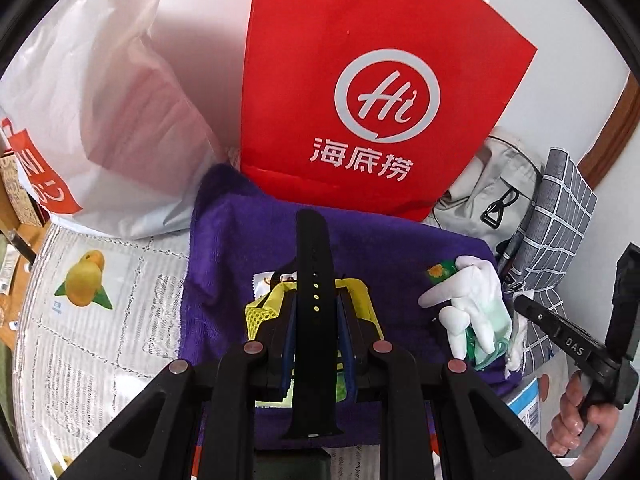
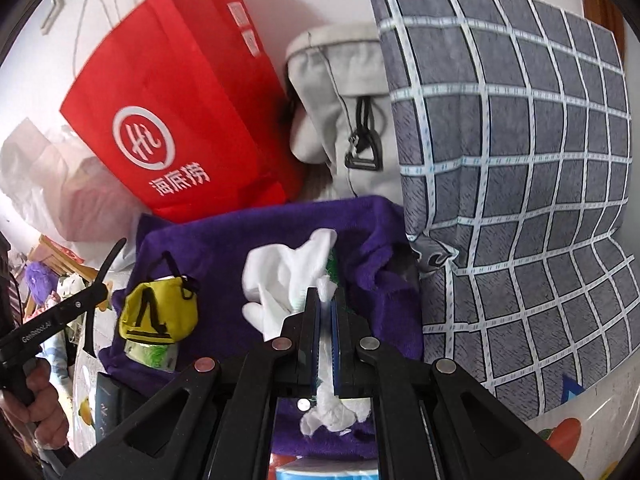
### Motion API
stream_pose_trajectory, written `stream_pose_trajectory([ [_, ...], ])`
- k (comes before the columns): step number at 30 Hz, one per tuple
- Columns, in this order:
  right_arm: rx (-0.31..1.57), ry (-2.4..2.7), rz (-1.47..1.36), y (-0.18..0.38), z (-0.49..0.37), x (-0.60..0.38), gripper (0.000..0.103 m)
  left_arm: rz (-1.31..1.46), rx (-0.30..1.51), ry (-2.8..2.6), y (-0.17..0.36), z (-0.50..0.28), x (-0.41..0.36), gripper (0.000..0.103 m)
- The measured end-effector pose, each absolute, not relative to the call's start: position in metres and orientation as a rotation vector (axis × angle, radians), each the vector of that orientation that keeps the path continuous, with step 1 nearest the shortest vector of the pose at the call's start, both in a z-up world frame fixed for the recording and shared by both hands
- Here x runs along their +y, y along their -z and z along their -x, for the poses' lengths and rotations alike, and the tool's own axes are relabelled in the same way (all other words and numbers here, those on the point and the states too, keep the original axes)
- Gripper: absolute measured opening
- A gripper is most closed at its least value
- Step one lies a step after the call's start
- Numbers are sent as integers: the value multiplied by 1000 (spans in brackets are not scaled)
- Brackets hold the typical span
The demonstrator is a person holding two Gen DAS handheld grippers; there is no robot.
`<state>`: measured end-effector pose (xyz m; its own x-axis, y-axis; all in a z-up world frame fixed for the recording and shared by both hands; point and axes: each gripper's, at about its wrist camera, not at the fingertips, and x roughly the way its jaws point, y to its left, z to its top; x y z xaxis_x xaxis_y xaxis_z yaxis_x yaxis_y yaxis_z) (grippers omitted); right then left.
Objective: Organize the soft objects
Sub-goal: 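Lower the strap with the left tool while the right tool lowers the tissue, both opening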
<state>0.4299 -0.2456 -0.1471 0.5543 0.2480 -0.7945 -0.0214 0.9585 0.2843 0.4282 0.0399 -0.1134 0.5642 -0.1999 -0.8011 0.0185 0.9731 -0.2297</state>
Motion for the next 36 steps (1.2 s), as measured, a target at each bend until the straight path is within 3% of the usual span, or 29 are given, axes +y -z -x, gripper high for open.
stream_pose_trajectory([
  [20, 1029, -136, -268, 167, -443, -253, 11, 156, 1064, 155, 150, -442, 13, 19],
  [23, 1033, -145, -288, 165, -440, -259, 20, 168, 1072, 155, 153, -444, 13, 19],
  [25, 1029, -154, -299, 163, -439, -260, 35, 180, 1069, 157, 153, -446, 14, 19],
  [27, 1017, -158, -303, 160, -436, -261, 41, 200, 1061, 154, 152, -446, 17, 19],
  [36, 979, -176, -298, 142, -428, -262, 49, 179, 1044, 127, 143, -444, 22, 24],
])
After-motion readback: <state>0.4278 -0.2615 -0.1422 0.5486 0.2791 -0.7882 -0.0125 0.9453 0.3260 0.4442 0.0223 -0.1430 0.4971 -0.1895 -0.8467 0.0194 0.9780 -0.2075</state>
